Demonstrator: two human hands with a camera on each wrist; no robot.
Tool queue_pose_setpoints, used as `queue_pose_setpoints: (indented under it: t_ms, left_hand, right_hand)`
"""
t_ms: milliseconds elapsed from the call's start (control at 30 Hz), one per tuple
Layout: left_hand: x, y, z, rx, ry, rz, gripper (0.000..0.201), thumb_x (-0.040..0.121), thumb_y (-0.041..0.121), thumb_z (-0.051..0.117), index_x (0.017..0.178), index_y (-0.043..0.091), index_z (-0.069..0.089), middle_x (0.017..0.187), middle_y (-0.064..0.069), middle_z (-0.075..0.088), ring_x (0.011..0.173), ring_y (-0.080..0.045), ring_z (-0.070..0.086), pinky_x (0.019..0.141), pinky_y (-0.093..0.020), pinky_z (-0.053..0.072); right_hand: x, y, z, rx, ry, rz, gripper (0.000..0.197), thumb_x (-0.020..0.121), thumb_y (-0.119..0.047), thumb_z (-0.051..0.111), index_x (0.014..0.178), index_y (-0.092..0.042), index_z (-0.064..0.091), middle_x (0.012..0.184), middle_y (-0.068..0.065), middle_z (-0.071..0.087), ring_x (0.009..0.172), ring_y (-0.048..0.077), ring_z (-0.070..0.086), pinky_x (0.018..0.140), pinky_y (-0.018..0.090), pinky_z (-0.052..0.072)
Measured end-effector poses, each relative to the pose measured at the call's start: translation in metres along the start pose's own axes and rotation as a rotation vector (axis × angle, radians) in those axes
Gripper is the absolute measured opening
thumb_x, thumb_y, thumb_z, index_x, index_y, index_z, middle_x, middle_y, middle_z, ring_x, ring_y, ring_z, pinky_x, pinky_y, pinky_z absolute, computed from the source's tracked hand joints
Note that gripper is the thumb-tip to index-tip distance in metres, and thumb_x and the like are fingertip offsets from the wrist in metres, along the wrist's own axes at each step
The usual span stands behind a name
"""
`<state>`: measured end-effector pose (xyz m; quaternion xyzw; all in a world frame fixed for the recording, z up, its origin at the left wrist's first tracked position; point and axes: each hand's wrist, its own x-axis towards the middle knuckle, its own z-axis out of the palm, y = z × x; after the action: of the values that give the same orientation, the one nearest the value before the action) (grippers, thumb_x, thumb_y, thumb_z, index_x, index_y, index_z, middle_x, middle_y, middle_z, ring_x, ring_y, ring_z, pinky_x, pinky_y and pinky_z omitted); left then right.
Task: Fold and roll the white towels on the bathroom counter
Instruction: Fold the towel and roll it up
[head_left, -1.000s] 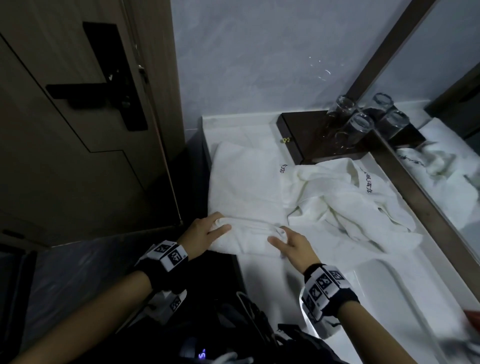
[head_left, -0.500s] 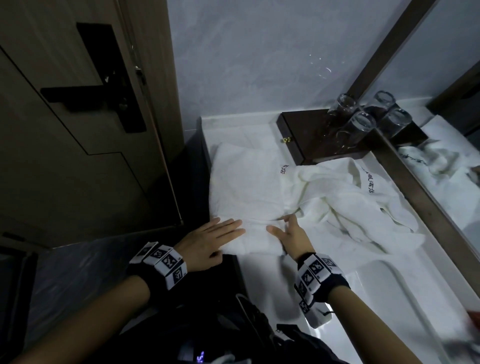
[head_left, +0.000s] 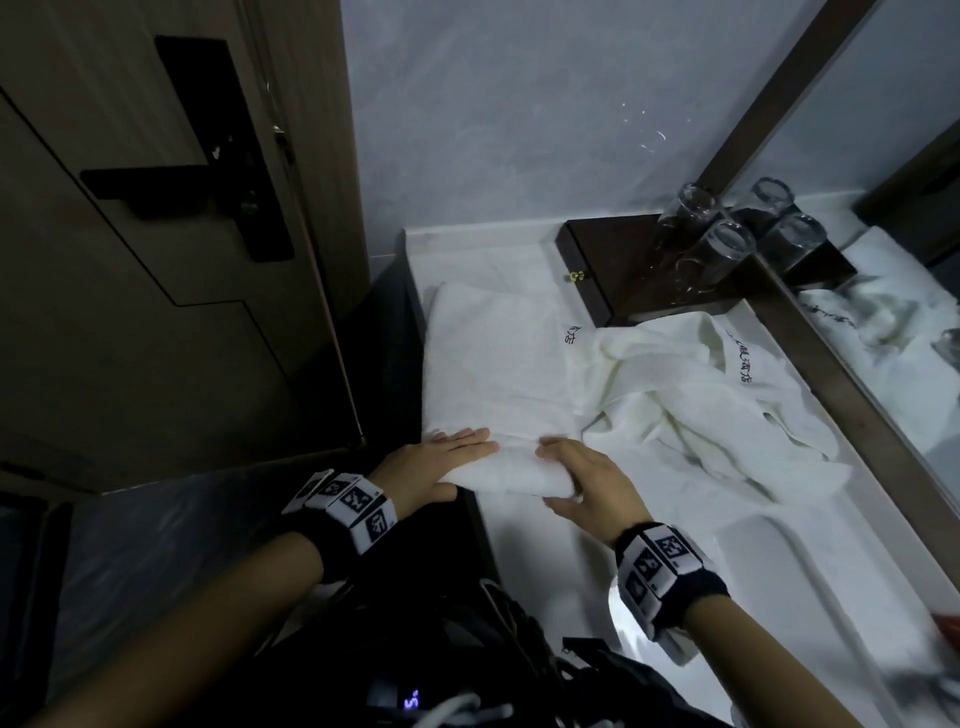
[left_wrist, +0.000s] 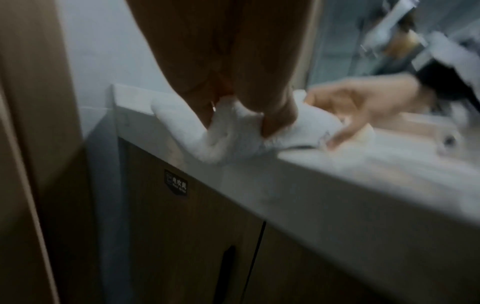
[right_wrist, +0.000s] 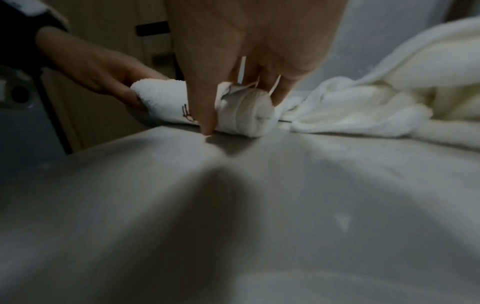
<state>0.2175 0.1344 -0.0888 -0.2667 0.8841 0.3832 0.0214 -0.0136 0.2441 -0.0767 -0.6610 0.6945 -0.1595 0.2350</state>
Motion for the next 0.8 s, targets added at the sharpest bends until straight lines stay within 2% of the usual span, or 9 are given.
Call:
queue_pose_setpoints:
  t_ms: [133, 233, 333, 400, 500, 567, 700, 767, 800]
  left_hand:
    - [-0.001, -0.004, -0.013, -0.143, 0.024, -0.063, 0.065, 0.086, 0.007, 0.058, 0.141, 0.028, 0.031, 0.149, 0.006, 0.034, 0.136, -0.009, 0.031, 0.106, -0.009, 0.014]
    - [-0.002, -0.009, -0.02, -0.204, 0.088, -0.102, 0.052, 0.087, 0.014, 0.06, 0.136, 0.022, 0.043, 0.139, -0.002, 0.049, 0.128, -0.017, 0.045, 0.099, -0.012, 0.027]
    - [-0.003, -0.01, -0.024, -0.249, 0.137, -0.087, 0.043, 0.092, 0.015, 0.053, 0.134, 0.017, 0.044, 0.137, -0.006, 0.049, 0.124, -0.019, 0.046, 0.098, -0.013, 0.028]
    - [-0.001, -0.011, -0.027, -0.243, 0.141, -0.067, 0.041, 0.095, 0.015, 0.047, 0.134, 0.014, 0.039, 0.137, -0.009, 0.044, 0.125, -0.021, 0.043, 0.105, -0.022, 0.029]
    - [0.006, -0.007, -0.035, -0.208, 0.163, -0.104, 0.036, 0.095, 0.014, 0.044, 0.131, 0.013, 0.037, 0.13, -0.013, 0.041, 0.118, -0.027, 0.044, 0.107, -0.037, 0.033]
    - [0.012, -0.006, -0.039, -0.15, 0.268, -0.122, 0.035, 0.093, 0.013, 0.048, 0.127, 0.011, 0.041, 0.126, -0.014, 0.041, 0.116, -0.028, 0.044, 0.105, -0.036, 0.035]
    - [0.026, -0.003, -0.051, 0.14, 0.443, -0.033, 0.029, 0.089, 0.009, 0.053, 0.118, 0.008, 0.057, 0.128, -0.011, 0.048, 0.119, -0.024, 0.041, 0.102, -0.027, 0.033]
    - [0.027, 0.004, -0.057, 0.204, 0.419, 0.054, 0.029, 0.085, 0.005, 0.042, 0.102, 0.012, 0.064, 0.113, -0.003, 0.06, 0.108, -0.019, 0.054, 0.092, -0.026, 0.043]
    - [0.027, 0.01, -0.059, 0.196, 0.33, 0.075, 0.035, 0.077, 0.002, 0.037, 0.094, 0.013, 0.066, 0.1, -0.001, 0.065, 0.095, -0.018, 0.061, 0.082, -0.023, 0.05]
  right_hand:
    - [0.004, -0.004, -0.008, 0.197, -0.013, 0.202, 0.038, 0.069, -0.018, 0.077, 0.103, -0.028, 0.062, 0.112, -0.007, 0.067, 0.099, 0.013, 0.063, 0.086, 0.023, 0.049]
    - [0.008, -0.003, -0.02, 0.279, -0.066, 0.27, 0.033, 0.07, -0.016, 0.074, 0.085, -0.041, 0.059, 0.086, -0.011, 0.067, 0.083, 0.01, 0.061, 0.072, 0.008, 0.045]
    - [0.015, 0.0, -0.024, 0.308, -0.046, 0.358, 0.022, 0.074, -0.029, 0.074, 0.09, -0.034, 0.059, 0.078, -0.01, 0.059, 0.071, 0.01, 0.055, 0.062, 0.01, 0.04]
    - [0.021, 0.002, -0.023, 0.347, 0.028, 0.458, 0.029, 0.074, -0.036, 0.075, 0.095, -0.027, 0.057, 0.072, -0.006, 0.052, 0.065, 0.01, 0.049, 0.062, 0.018, 0.039]
    - [0.032, 0.001, -0.021, 0.394, 0.094, 0.552, 0.039, 0.075, -0.04, 0.072, 0.106, -0.02, 0.058, 0.077, -0.001, 0.056, 0.075, 0.016, 0.053, 0.069, 0.026, 0.039]
    - [0.043, 0.0, -0.019, 0.371, 0.102, 0.597, 0.042, 0.079, -0.043, 0.068, 0.107, -0.013, 0.059, 0.086, 0.004, 0.061, 0.084, 0.023, 0.056, 0.073, 0.03, 0.04]
    - [0.064, -0.005, -0.018, 0.241, 0.076, 0.714, 0.037, 0.083, -0.046, 0.061, 0.071, -0.013, 0.049, 0.088, 0.008, 0.057, 0.085, 0.026, 0.05, 0.073, 0.032, 0.036]
    - [0.072, -0.007, -0.018, 0.227, 0.065, 0.76, 0.04, 0.085, -0.045, 0.058, 0.063, -0.017, 0.039, 0.087, 0.01, 0.055, 0.083, 0.024, 0.047, 0.073, 0.032, 0.034]
    - [0.076, -0.008, -0.017, 0.235, 0.068, 0.771, 0.04, 0.087, -0.044, 0.056, 0.064, -0.016, 0.039, 0.089, 0.012, 0.055, 0.084, 0.024, 0.047, 0.074, 0.032, 0.034]
